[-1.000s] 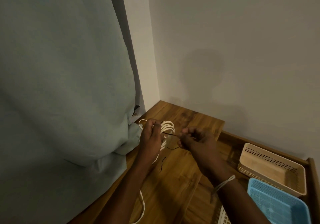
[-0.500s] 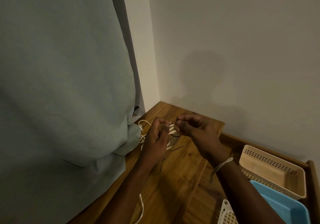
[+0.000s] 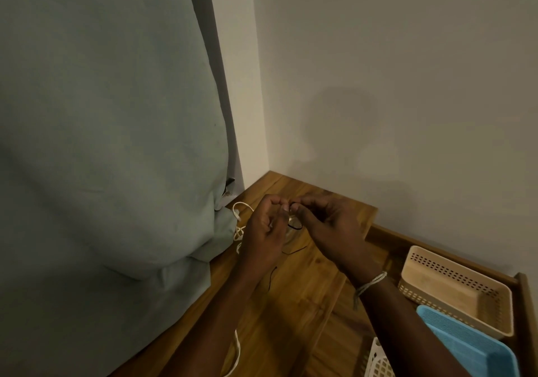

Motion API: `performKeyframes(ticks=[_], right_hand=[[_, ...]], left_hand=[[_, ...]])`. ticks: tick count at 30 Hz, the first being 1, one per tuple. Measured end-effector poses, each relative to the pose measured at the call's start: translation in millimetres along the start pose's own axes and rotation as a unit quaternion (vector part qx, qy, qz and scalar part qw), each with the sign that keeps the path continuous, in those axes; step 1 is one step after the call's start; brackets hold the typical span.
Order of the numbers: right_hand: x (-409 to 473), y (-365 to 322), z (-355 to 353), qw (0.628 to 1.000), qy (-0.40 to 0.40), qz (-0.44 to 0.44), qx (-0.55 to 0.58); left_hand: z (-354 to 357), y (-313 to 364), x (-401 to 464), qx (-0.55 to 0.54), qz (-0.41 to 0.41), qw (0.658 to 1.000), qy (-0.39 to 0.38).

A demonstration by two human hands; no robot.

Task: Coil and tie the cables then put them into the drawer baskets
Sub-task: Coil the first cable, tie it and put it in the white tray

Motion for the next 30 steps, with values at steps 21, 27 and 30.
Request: performKeyframes(ticks=[21,27,30], right_hand=[[0,-7,-8,0.991,-0.025,-0.079,-0.105],[4,-18,-13,0.973,-0.063,-0.134,-0.178],[6,-19,-16,0.968,-0.063,-0.157,-0.187]], left_hand=[[-4,1,-1,0.017,0.004,1.0,-0.018],[-7,7,0,0.005,0.008,0.998,-0.056],[-5,13,0,-0.02,0.004,0.998,-0.067]])
Point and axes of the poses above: each hand's wrist, its own x-axis towards the middle knuckle, its own z-axis out of the palm, y = z × x, the point moved 4 cm from there along x, towards the middle knuckle, and after that the axes turned 9 degrees about z, right-handed, at the moved point
